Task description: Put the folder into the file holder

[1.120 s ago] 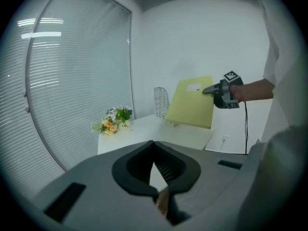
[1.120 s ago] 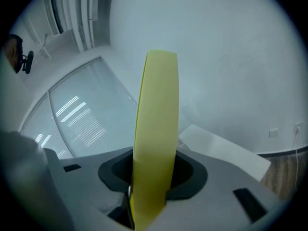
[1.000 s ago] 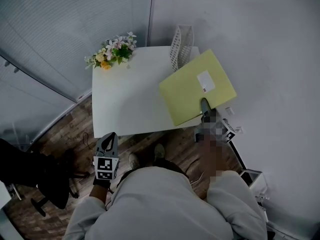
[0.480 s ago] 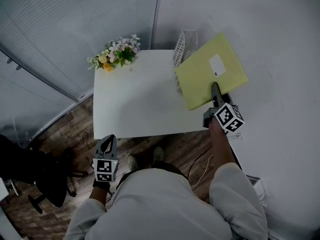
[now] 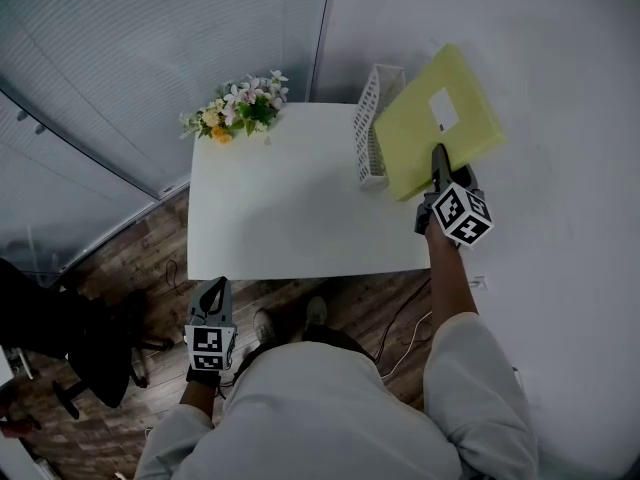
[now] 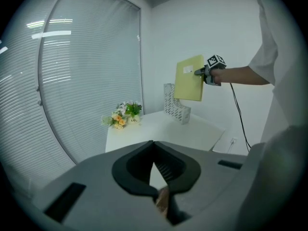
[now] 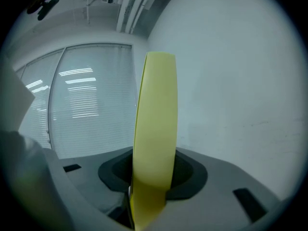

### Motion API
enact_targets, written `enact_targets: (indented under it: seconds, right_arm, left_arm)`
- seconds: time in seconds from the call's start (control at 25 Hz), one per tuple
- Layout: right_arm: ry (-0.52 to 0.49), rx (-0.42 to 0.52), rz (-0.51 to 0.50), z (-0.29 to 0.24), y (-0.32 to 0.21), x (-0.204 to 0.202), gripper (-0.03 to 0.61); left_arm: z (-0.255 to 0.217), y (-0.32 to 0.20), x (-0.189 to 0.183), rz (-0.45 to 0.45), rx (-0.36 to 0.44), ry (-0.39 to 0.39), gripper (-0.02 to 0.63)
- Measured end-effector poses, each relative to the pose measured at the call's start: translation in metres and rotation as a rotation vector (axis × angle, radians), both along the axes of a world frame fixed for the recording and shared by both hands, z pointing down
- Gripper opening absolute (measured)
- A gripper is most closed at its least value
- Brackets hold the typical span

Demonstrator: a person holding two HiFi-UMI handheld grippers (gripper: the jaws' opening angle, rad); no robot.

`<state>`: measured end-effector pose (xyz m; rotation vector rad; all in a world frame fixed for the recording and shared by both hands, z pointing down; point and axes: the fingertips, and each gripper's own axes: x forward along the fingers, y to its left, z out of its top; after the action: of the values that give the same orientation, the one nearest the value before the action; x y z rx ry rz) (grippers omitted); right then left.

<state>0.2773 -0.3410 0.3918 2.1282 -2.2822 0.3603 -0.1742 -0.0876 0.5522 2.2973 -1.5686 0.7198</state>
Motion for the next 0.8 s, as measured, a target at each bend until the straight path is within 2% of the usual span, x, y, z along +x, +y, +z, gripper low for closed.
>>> enact_targets:
  seconds: [0.28,0.56,0.8]
  right_arm:
    - [0.073,0.016,0.005,0.013,-0.039,-0.014,0.166]
    - [0.094,0.052,0.036,0.032,-0.068,-0.028,0.166]
    - [0.137,0.115,0.051,0.052,-0.077,-0.037,0.167]
  left_arm:
    - [0.008,0.009,-0.010,-0.067,-0.027,-0.012,0.008]
    - [0.019,0.021,-0.022,-0.132,-0.073,-0.022,0.008]
    - [0.032,0.028,-0.024,-0.158,-0.130,-0.040,0.008]
